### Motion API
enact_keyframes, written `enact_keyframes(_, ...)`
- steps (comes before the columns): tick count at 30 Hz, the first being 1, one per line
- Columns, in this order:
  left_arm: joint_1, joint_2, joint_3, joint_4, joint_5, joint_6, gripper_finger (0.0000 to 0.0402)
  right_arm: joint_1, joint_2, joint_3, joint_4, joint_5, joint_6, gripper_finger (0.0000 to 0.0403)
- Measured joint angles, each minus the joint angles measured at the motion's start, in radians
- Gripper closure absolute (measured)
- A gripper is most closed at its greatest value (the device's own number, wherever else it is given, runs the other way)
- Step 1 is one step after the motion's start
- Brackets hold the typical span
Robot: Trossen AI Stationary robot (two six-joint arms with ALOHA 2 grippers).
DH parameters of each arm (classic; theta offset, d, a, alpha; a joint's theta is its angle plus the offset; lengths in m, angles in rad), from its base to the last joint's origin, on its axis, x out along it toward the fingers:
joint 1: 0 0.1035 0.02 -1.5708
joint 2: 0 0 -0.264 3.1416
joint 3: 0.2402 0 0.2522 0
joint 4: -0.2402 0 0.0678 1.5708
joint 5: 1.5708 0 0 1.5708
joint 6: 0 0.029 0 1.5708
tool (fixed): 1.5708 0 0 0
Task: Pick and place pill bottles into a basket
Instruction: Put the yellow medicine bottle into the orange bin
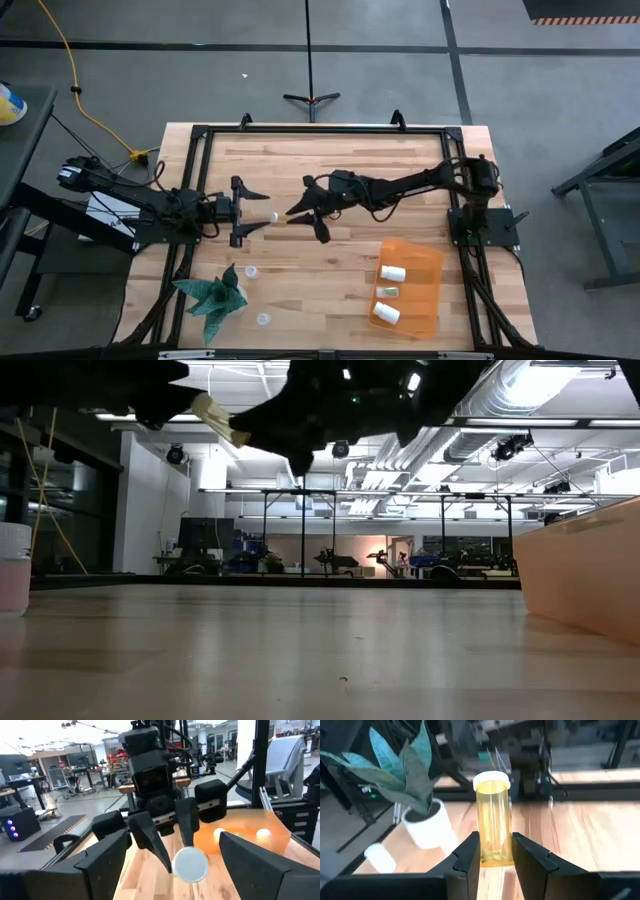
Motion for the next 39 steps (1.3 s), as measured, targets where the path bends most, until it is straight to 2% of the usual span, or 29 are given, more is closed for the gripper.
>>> enact_keyframes(7, 0.0, -0.013, 0.0, -0.002, -0.001, 0.0, 0.005, 0.049, -0.136, 0.0, -0.322, 0.049, 0.012, 0.0305)
enact_keyframes(15, 0.0, -0.014, 0.0, -0.026, -0.002, -0.001, 0.005, 0.178, -0.247, 0.0, -0.637, 0.282, 0.156, 0.0305)
enact_keyframes(23, 0.0, -0.014, 0.0, -0.03, 0.036, -0.007, 0.005, 0.356, -0.375, 0.0, -0.939, 0.553, 0.405, 0.0305)
enact_keyframes(29, 0.0, -0.014, 0.0, -0.03, 0.037, -0.03, 0.005, 0.547, -0.437, 0.0, -1.188, 0.711, 0.647, 0.0305)
enact_keyframes(39, 0.0, -0.014, 0.0, -0.03, 0.037, -0.03, 0.005, 0.807, -0.438, -0.001, -1.469, 0.812, 1.056, 0.0305)
